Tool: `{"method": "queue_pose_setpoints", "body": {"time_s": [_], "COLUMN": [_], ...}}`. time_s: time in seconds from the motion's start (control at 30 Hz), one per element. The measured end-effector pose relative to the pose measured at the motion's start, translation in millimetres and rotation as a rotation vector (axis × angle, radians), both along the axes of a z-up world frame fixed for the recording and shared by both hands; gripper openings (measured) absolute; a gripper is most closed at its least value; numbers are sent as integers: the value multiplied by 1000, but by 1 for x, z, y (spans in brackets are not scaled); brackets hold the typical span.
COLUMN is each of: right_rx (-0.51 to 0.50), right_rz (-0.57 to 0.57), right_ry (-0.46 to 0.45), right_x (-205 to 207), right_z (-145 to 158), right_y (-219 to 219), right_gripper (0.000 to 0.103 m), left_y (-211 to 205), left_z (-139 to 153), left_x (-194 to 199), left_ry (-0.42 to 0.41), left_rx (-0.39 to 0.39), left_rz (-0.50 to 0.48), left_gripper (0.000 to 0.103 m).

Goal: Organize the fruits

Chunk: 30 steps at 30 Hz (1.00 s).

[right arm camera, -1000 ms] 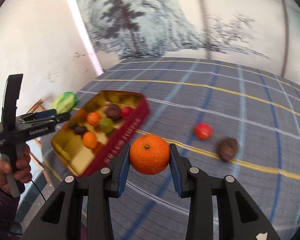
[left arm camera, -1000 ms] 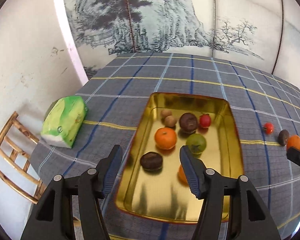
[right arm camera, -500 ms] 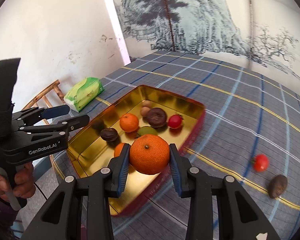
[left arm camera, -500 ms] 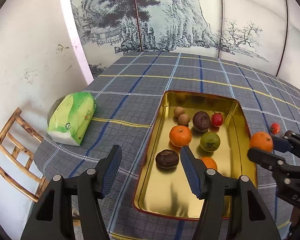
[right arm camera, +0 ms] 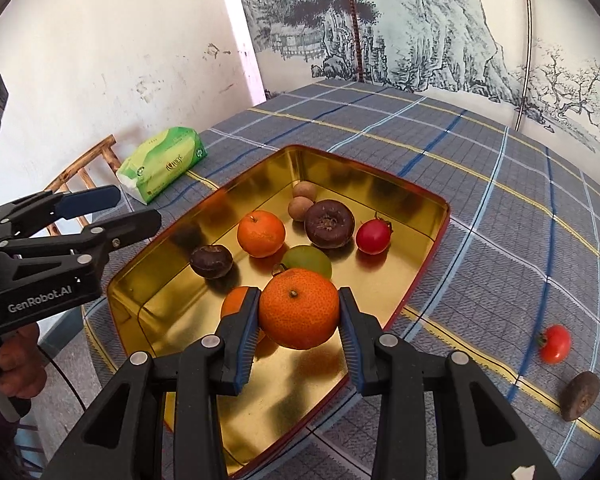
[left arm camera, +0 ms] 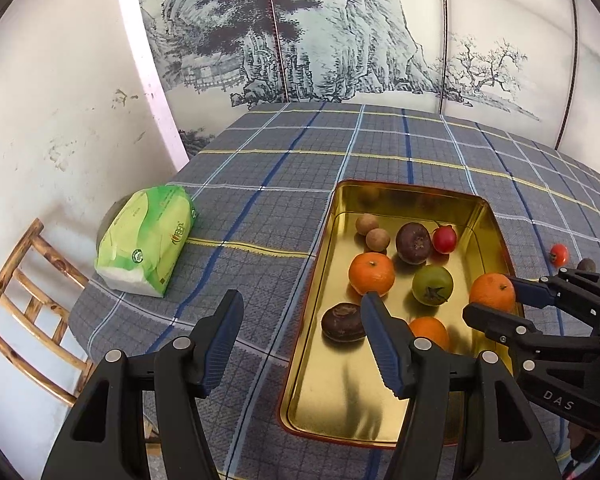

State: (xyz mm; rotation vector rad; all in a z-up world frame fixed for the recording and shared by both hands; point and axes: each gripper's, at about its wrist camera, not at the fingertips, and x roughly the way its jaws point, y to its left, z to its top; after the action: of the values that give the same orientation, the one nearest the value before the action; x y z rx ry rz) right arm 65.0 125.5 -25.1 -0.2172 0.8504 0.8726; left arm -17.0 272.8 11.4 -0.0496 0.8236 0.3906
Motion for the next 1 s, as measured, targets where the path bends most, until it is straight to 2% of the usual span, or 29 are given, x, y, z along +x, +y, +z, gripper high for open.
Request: {"method": "queue_pose_setpoints", "body": {"time_s": [1.0], "right_rx": [-19], "right_rz": [-5], "right_ry": [7], "right_x": [4], "right_z": [-10], "right_y": [7], "right_gripper": [35], "left_y": [6], "left_z": [-8], "left_x": [5], "left_ry": [15], "left_rx": [12], "left_rz": [-1], "left_gripper": [64]}}
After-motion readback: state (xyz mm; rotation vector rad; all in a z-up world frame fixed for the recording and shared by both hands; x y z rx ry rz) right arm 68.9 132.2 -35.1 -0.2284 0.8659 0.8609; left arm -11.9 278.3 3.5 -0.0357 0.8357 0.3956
